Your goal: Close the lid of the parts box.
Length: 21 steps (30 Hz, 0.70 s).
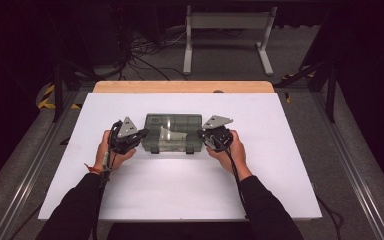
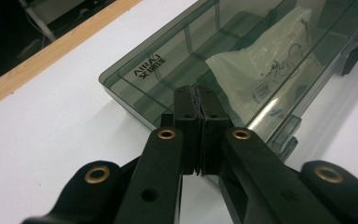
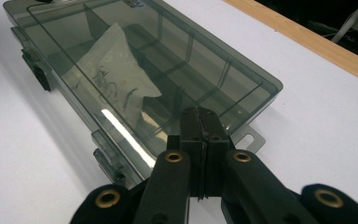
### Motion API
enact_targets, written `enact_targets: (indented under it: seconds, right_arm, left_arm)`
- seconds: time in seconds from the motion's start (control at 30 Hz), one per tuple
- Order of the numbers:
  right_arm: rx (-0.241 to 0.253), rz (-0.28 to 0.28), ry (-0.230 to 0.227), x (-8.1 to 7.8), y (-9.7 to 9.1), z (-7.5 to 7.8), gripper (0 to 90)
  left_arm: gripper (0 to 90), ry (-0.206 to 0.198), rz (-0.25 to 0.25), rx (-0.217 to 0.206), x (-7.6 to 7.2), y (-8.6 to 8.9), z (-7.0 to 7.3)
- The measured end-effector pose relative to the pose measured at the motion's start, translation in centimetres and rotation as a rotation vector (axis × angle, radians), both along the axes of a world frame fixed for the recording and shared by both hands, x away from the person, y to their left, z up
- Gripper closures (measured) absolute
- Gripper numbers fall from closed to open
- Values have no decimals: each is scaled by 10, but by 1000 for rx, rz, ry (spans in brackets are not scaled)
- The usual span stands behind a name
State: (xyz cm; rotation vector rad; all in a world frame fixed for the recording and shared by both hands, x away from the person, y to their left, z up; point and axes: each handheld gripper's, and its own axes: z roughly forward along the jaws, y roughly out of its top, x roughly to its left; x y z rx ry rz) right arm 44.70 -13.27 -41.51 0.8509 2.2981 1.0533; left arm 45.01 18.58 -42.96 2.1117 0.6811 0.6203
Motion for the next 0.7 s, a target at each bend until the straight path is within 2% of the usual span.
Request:
enact_targets:
  seconds: [0.2,0.37,0.5,0.63,0.7]
  right_arm:
    - [-16,11,5,-2,3,-1,900]
    - [-22,30,32,-4,4,-2,900]
    - [-47,45,35,-7,6,-1,894]
    - [-45,40,35,-8,6,-2,897]
    - [-46,41,37,-9,7,-2,899]
  left_arm:
    - [884,7,4,-12,-1,2,-3]
    - [885,7,-8,0,-5,2,-5]
    - [885,16,-12,-3,-6,2,-6]
    - [891,11,-13,4,-7,2,-7]
    - [891,21,-17,-6,-8,2,-7]
